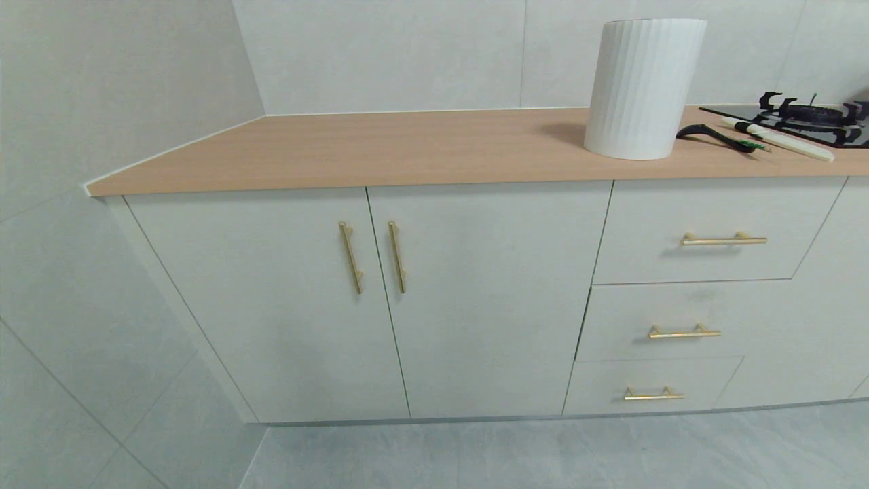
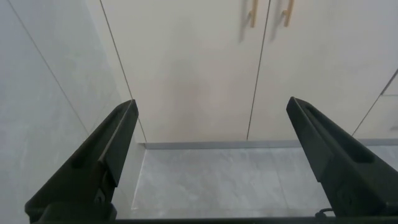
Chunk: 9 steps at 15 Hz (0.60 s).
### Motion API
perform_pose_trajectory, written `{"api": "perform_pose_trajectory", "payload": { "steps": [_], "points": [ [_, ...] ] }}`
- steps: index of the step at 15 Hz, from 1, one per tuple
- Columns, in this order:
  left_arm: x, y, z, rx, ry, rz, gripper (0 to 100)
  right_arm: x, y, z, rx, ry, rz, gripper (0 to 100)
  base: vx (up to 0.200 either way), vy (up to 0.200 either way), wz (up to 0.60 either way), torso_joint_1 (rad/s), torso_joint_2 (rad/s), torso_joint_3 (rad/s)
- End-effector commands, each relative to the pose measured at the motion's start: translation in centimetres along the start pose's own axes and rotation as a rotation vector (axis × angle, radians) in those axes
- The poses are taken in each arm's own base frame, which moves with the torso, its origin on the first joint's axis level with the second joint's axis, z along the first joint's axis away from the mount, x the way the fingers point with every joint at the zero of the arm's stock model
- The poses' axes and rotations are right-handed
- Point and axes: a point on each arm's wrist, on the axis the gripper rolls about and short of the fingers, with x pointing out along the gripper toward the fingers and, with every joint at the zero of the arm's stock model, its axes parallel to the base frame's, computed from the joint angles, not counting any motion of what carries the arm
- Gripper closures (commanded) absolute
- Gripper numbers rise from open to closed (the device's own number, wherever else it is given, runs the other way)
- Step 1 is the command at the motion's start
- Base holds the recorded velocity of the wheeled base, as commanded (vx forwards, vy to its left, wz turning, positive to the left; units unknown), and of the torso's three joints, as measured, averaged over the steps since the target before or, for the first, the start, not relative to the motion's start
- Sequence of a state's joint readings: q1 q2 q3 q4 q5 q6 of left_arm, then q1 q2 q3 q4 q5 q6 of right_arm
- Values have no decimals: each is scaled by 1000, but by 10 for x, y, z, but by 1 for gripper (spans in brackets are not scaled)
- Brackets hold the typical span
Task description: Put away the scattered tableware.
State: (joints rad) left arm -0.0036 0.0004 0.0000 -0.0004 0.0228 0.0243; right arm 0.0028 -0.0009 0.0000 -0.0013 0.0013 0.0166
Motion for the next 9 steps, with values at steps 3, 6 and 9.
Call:
{"api": "perform_pose_trajectory", "payload": {
  "steps": [3,6,9],
  "points": [
    [0,0,0,-6,0,2,0,0,0,0,0,4,0,0,0,-200,0,5,2,4],
    [0,0,0,-26,-2,1,0,0,0,0,0,4,0,0,0,-200,0,4,5,1],
    [0,0,0,-27,-2,1,0,0,0,0,0,4,0,0,0,-200,0,5,7,2]
  ]
}}
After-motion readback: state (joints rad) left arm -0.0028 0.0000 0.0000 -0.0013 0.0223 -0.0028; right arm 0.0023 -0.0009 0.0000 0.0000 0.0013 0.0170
